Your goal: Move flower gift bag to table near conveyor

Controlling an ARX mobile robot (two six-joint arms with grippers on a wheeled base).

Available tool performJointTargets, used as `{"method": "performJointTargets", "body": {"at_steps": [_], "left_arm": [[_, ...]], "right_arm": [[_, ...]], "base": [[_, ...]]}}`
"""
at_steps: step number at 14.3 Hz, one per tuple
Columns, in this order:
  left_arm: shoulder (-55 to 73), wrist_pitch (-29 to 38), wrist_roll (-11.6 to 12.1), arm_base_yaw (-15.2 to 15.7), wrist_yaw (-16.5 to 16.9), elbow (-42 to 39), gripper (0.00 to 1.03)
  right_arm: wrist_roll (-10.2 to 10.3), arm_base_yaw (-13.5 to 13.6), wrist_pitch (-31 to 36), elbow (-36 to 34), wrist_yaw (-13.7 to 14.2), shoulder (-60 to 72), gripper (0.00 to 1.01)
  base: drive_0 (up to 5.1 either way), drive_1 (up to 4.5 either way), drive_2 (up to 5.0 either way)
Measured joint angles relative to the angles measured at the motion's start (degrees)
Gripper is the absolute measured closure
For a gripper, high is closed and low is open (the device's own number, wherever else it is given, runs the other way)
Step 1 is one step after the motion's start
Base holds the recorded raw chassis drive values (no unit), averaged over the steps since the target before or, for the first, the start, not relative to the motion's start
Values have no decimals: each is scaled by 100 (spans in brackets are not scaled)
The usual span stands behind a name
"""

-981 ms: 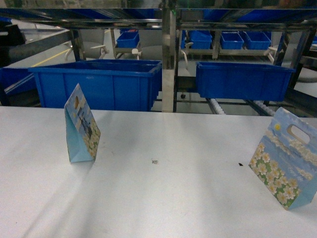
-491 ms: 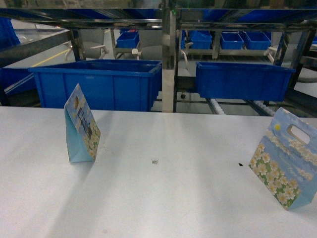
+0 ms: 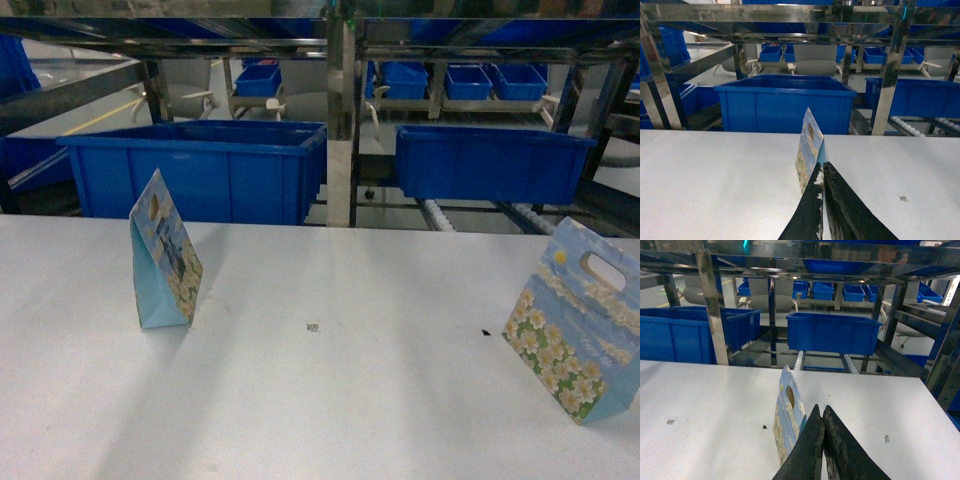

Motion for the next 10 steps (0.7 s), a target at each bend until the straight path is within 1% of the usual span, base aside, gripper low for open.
{"method": "performJointTargets", "body": {"at_steps": [3, 7, 10], "left_arm": [[-748, -671, 0, 0, 0, -173, 101], [-2179, -1941, 0, 0, 0, -192, 101], [-2863, -2577, -2, 0, 0, -195, 101]], "right_arm": [[0, 0, -632, -22, 0, -697, 99], [0, 0, -1733, -24, 0, -1882, 99], [0, 0, -2247, -24, 0, -2396, 99]], "base": [[0, 0, 0], [0, 0, 0], [0, 0, 0]]}}
